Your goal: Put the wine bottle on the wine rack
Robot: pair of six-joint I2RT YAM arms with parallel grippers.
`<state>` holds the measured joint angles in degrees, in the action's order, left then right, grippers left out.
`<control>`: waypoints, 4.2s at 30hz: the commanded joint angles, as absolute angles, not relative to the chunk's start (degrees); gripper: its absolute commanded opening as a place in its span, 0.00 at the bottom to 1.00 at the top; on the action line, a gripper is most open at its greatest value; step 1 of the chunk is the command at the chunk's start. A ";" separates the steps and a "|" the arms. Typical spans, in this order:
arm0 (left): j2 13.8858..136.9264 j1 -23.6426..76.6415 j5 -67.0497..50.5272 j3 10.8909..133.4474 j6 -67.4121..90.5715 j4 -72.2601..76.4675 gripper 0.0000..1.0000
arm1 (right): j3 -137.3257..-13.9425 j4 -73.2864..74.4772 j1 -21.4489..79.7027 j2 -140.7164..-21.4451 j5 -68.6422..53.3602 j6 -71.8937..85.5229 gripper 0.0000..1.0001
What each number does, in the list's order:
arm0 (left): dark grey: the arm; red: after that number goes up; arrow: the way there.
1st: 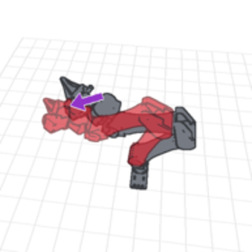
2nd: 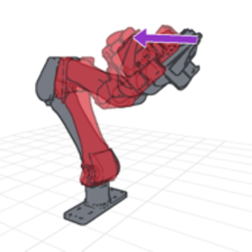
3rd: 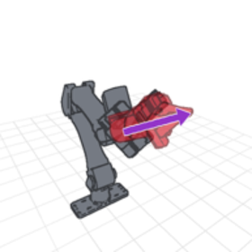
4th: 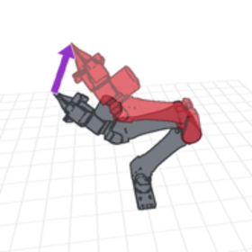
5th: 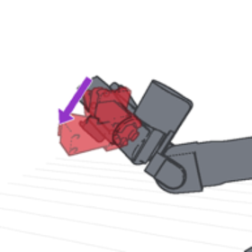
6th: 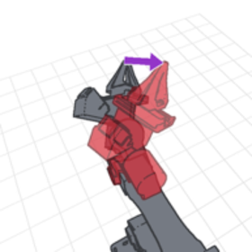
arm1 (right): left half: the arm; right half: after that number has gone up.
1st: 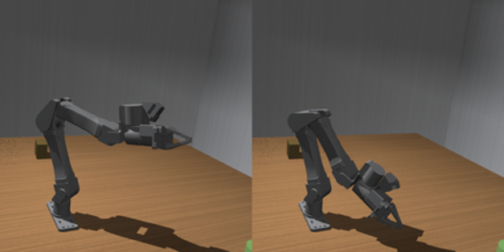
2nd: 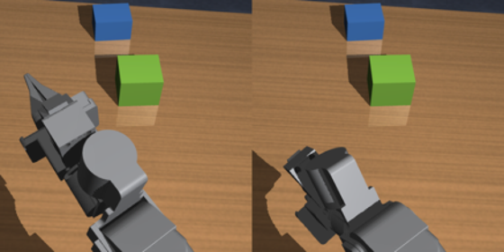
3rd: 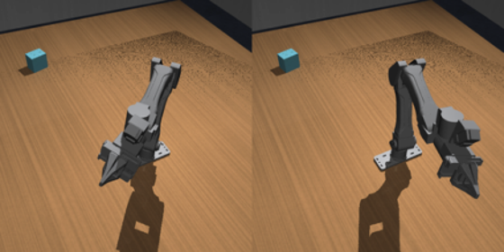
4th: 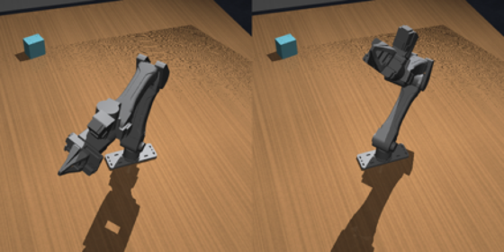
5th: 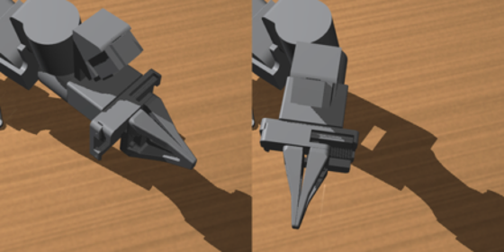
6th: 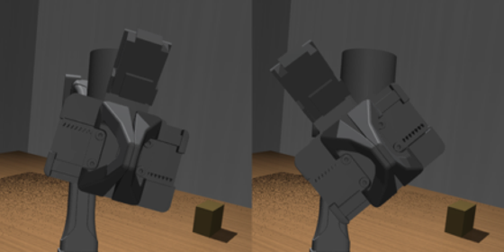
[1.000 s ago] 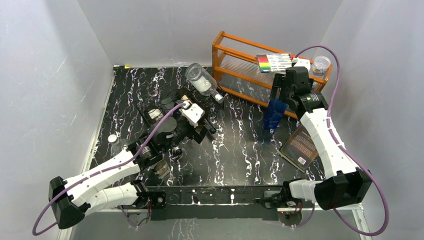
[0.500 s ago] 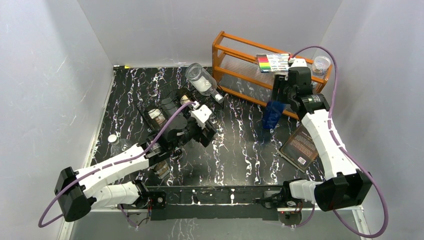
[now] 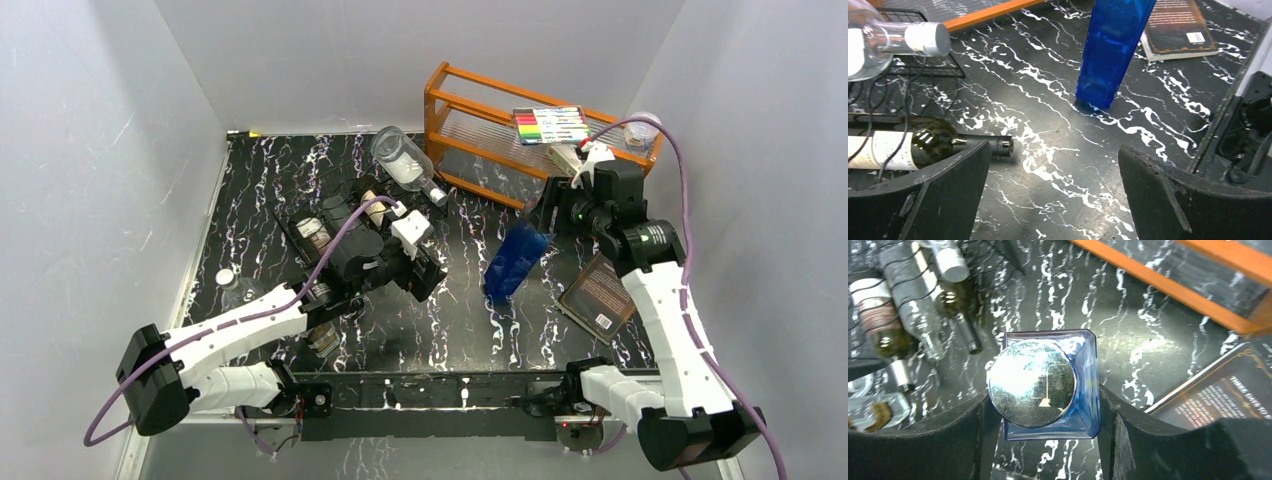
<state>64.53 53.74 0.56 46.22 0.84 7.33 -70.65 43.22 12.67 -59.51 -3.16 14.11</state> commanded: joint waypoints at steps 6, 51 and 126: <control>65.60 53.72 -6.12 45.36 9.86 13.27 0.98 | -65.58 30.85 12.74 -51.03 -18.79 22.90 0.27; 85.65 54.99 -16.84 44.98 -4.92 34.13 0.98 | -57.15 17.98 12.73 -45.85 -37.88 39.01 0.19; 79.09 54.87 -8.00 54.11 -83.55 23.79 0.10 | -53.46 33.94 37.55 -58.25 -19.51 20.39 0.91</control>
